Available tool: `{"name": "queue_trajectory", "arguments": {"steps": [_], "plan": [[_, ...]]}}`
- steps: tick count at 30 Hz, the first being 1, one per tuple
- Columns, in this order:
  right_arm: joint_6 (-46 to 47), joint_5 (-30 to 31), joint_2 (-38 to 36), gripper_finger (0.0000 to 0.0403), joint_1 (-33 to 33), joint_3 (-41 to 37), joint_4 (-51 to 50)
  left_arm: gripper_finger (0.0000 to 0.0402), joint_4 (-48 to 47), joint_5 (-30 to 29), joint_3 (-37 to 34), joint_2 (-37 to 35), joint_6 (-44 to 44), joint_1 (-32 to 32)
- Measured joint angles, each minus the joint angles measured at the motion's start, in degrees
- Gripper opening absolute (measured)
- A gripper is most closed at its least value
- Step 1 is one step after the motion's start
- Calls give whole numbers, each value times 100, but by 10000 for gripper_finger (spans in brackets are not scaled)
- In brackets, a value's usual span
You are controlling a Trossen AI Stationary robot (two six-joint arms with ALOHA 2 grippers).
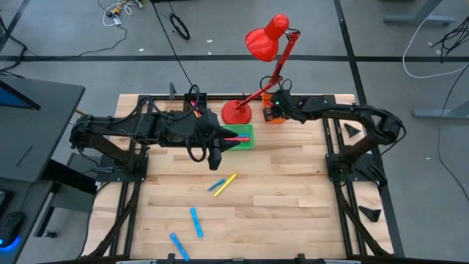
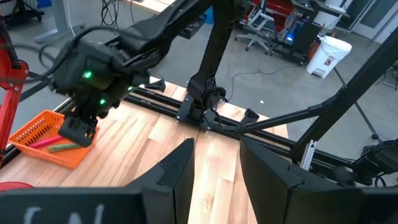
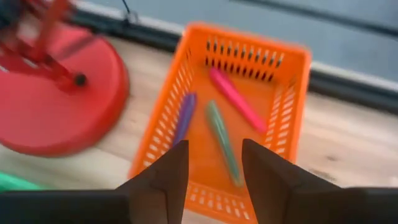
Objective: Pick & Place Markers
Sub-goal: Put the small blue highlighter into the orange basket
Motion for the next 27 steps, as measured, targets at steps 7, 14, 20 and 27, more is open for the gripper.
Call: {"name": "queue_trajectory", "arguments": {"steps": [7,14,20,27], "plan": [[-102,916,-784,151,649,-2,-125,135,1,0,0,0,62,0],[-8,1805,-1368,151,1743,0,-175,135,0,-2,0,0,177,0],[-190,2242,-1587,151,2729,0,-165,135,0,-2,0,0,195,0],[-479,2127,-1638,151,3705,0,224,135,-12,-2,0,0,195,0]]}}
